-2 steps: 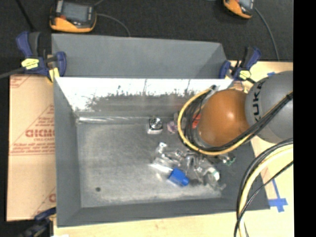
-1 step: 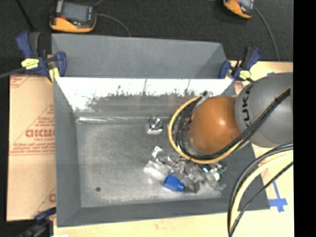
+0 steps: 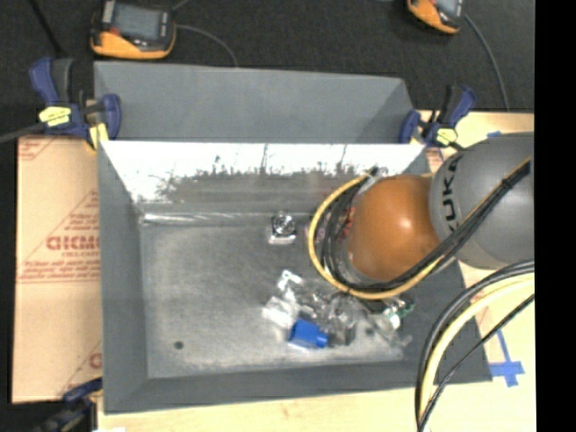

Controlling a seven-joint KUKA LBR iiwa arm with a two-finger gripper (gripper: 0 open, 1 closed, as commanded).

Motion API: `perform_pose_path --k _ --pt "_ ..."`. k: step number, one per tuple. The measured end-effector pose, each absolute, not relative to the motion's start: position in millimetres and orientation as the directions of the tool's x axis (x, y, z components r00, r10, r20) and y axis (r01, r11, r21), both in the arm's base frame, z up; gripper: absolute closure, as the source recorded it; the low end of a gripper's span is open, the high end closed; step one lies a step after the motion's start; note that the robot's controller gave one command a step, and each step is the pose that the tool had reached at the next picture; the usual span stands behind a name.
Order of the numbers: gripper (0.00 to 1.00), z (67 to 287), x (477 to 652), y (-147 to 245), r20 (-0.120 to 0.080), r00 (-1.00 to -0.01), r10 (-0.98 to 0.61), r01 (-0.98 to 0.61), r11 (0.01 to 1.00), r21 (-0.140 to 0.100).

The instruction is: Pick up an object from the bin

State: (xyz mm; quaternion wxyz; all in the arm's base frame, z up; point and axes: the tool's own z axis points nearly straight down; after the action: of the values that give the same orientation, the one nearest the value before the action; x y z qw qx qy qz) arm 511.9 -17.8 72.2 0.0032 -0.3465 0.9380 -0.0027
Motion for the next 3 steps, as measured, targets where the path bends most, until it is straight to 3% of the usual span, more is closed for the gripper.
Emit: perform_pose_path --k 1,3 --pt "0.0 70.5 510.4 -16.2 -0.002 -0.758 -0.652 -0.652 0.758 -0.003" --pt "0.0 70.9 496.2 36.1 0.004 -0.878 -0.478 -0.478 0.878 0.0"
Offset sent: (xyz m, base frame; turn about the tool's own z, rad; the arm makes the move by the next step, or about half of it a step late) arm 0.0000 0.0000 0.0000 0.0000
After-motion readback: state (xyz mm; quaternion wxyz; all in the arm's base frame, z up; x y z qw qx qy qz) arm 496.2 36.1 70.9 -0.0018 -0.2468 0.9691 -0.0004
